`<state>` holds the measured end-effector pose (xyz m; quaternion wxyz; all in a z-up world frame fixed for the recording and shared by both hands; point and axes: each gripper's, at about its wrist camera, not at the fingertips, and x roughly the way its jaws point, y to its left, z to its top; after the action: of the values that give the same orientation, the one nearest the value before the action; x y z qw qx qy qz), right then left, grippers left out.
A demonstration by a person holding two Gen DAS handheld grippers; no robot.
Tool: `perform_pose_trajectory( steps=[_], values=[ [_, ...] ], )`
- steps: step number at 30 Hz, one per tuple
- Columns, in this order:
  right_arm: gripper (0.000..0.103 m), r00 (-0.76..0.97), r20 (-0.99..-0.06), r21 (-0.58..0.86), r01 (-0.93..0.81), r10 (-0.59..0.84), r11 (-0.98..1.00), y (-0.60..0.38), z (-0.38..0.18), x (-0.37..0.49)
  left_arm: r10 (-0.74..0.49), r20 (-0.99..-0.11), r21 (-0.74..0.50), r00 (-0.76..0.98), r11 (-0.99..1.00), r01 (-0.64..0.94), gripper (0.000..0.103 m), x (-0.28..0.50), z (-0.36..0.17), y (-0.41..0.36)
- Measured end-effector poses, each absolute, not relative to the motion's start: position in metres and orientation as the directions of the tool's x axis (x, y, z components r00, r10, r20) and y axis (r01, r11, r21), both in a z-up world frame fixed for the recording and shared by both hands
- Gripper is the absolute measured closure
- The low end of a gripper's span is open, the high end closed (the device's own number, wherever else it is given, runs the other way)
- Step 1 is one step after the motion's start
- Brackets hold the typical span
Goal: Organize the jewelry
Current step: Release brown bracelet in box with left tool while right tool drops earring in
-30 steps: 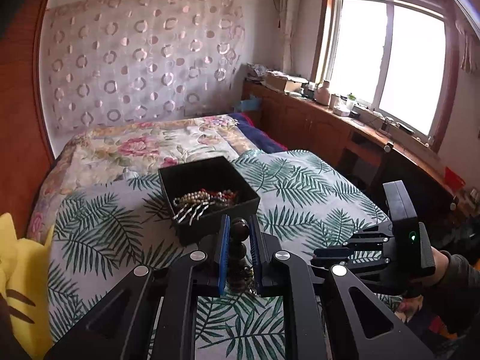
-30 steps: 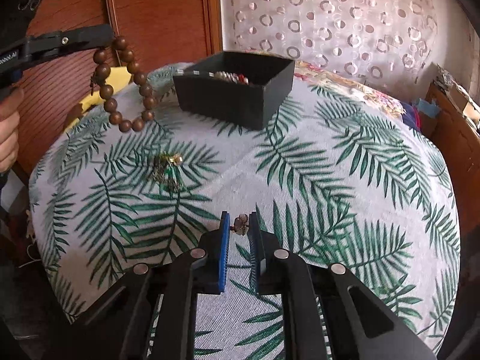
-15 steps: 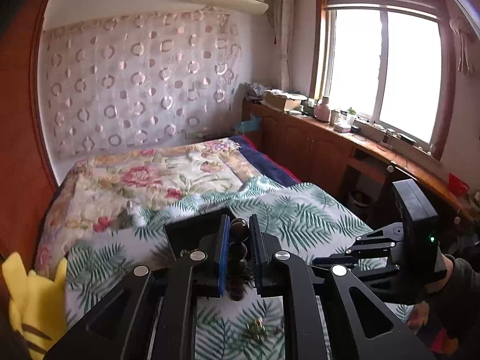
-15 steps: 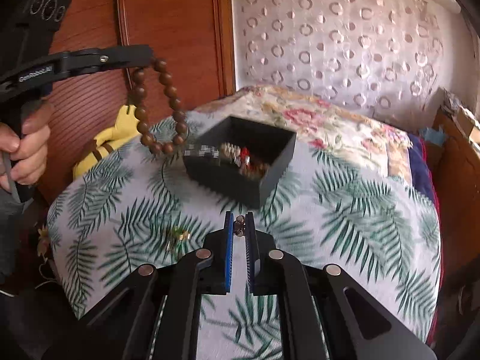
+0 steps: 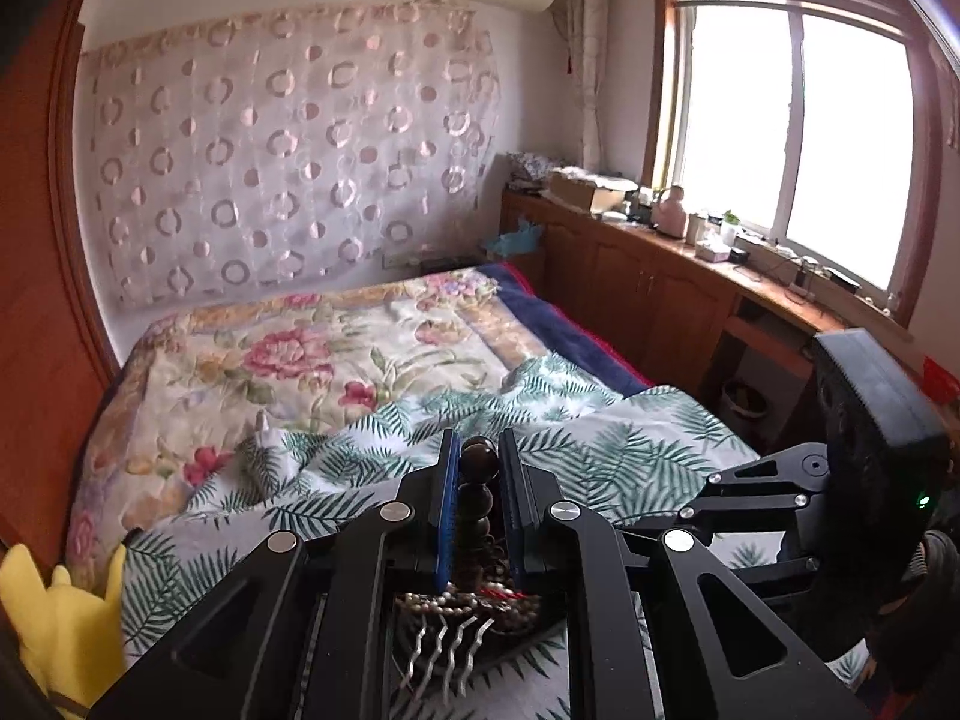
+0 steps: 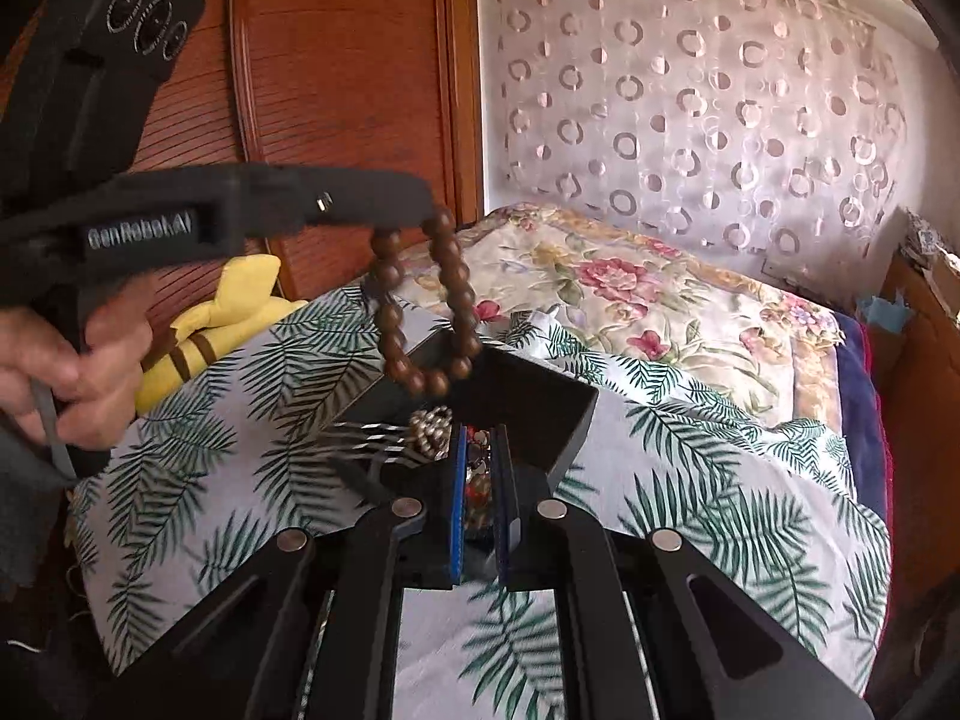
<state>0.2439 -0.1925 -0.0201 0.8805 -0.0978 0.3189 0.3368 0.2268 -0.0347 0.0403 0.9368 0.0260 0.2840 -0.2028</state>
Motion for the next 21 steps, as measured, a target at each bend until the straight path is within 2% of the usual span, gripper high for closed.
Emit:
perform_pose_trajectory(
  steps=[12, 15, 18, 20, 21],
  values=[
    [0.093, 0.532, -0.660, 0.087, -0.647, 0.530, 0.758, -0.175, -0.051, 0.291, -0.314, -0.607, -0.074, 0.730, 0.937, 0.342, 0.089, 0.258, -0.005, -0.021],
    [0.093, 0.529, -0.668, 0.086, -0.643, 0.523, 0.761, -0.173, -0.055, 0.293, -0.310, -0.605, -0.071, 0.734, 0.939, 0.337, 0.069, 0.255, -0.006, -0.018],
    [0.092, 0.532, -0.668, 0.086, -0.640, 0.521, 0.763, -0.173, -0.055, 0.291, -0.300, -0.596, -0.059, 0.745, 0.942, 0.331, 0.064, 0.248, -0.005, -0.016],
    [0.087, 0.535, -0.664, 0.082, -0.642, 0.522, 0.762, -0.173, -0.054, 0.289, -0.299, -0.593, -0.064, 0.748, 0.943, 0.326, 0.057, 0.242, -0.005, -0.014],
    [0.078, 0.539, -0.663, 0.077, -0.641, 0.520, 0.764, -0.173, -0.053, 0.289, -0.298, -0.592, -0.063, 0.749, 0.944, 0.325, 0.056, 0.239, -0.005, -0.014]
  ],
)
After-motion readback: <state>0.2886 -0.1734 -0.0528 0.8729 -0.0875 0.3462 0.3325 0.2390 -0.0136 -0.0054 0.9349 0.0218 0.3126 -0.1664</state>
